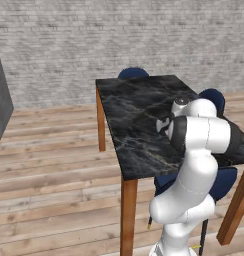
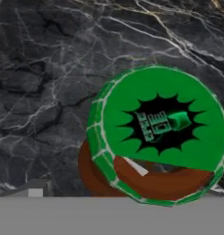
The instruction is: Pick the beer from the counter and place it in the open cabinet.
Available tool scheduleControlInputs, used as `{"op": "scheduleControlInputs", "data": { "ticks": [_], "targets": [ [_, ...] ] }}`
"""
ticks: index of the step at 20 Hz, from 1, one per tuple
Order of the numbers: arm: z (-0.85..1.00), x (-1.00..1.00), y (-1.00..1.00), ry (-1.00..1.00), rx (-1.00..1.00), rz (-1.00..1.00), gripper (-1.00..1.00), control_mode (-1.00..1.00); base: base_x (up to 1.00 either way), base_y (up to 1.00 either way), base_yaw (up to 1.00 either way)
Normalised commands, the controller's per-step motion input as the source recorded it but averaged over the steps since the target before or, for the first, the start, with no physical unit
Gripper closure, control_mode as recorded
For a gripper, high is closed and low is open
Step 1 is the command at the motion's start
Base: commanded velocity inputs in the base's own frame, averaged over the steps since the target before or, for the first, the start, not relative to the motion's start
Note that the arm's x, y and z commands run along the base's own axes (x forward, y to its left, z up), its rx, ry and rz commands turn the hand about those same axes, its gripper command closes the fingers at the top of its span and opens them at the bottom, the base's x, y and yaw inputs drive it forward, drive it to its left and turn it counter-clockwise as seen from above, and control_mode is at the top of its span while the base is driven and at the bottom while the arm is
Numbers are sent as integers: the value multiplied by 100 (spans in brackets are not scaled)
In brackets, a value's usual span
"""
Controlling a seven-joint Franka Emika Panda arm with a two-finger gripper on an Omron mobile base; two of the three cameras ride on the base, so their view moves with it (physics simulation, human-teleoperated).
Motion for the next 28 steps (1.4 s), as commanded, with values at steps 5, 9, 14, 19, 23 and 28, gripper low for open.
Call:
{"op": "scheduleControlInputs", "data": {
  "ticks": [5, 9, 14, 19, 23, 28],
  "targets": [
    [-11, 13, 0, 0, 0, 0, -100, -100, 0, 0, 0],
    [-16, 11, -6, 0, 0, 0, -100, -100, 0, 0, 0],
    [-15, 8, -13, -4, 0, 0, -100, -100, 0, 0, 0],
    [-5, 7, -28, -9, 0, -2, -100, -100, 0, 0, 0],
    [-9, 17, -36, -14, 0, -1, -100, -100, 0, 0, 0],
    [-25, 9, -14, -4, 1, 0, 100, -100, 0, 0, 0]
  ]
}}
